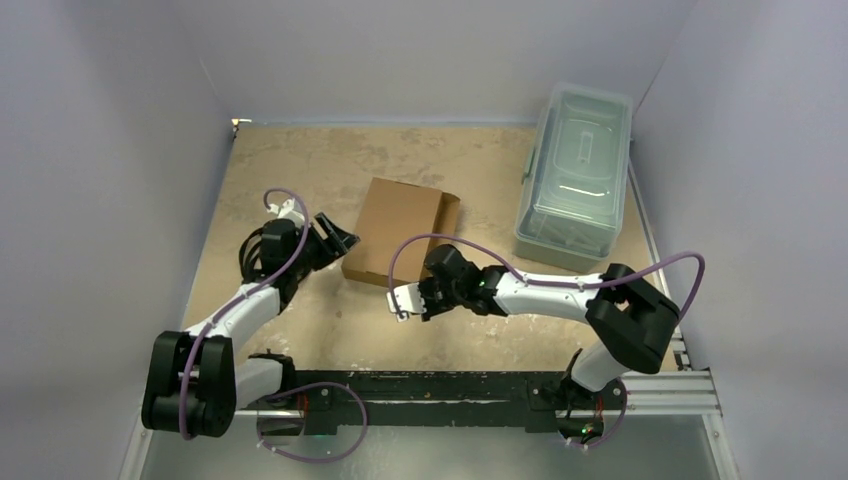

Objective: Fold the paper box

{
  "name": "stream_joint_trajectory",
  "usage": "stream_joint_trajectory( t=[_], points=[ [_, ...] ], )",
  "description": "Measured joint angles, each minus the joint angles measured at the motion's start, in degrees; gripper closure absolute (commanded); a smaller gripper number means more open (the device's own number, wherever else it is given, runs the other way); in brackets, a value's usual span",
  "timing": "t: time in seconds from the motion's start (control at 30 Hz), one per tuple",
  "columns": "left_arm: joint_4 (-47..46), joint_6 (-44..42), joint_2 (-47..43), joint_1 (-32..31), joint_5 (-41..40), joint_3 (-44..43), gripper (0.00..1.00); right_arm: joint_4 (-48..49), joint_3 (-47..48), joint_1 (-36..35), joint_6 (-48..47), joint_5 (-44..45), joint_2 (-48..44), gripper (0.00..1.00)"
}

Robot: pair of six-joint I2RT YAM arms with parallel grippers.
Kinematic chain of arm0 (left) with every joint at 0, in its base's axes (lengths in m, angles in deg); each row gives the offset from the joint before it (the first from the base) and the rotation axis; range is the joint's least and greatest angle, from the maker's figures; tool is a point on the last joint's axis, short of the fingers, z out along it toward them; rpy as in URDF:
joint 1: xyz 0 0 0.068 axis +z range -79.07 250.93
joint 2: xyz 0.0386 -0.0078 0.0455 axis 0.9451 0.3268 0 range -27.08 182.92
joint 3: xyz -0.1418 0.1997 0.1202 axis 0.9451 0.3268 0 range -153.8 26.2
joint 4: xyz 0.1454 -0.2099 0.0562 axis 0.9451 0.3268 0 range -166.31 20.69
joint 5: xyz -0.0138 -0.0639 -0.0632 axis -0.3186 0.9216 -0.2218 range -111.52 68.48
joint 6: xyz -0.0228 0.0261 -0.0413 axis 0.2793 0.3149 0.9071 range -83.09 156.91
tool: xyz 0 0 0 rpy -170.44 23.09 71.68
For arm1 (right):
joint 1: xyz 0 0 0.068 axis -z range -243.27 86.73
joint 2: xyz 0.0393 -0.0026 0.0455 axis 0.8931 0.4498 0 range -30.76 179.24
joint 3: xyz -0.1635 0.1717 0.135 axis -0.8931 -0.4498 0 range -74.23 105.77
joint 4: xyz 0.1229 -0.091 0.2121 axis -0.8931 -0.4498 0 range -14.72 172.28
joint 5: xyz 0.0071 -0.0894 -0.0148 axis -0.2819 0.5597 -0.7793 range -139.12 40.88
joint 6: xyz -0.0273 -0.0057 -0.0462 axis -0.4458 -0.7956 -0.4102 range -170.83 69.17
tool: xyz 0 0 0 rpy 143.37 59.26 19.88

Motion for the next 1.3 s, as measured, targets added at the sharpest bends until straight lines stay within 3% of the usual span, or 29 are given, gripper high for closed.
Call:
stream_joint_trajectory(
  t=[0.47,0.77,1.1,1.3],
  points=[
    [-0.66,3.17,-3.32,-0.09,1.92,3.13,0.35,-1.03,-0.28,5.05,-0.42,-2.14,-0.96,0.97],
    [-1.88,3.32,-0.59,-1.29,2.14,3.52,0.36,-2.08,-0.28,7.34,-0.39,-4.15,-1.25,0.97],
    [-3.43,3.15,6.25,-3.1,2.12,2.62,0.53,-2.47,-0.28,8.76,-0.09,-6.34,-1.25,0.96],
    [-4.66,3.15,6.58,-3.58,1.2,2.34,0.59,-2.58,-0.28,9.66,0.39,-7.13,-1.25,0.97]
  ],
)
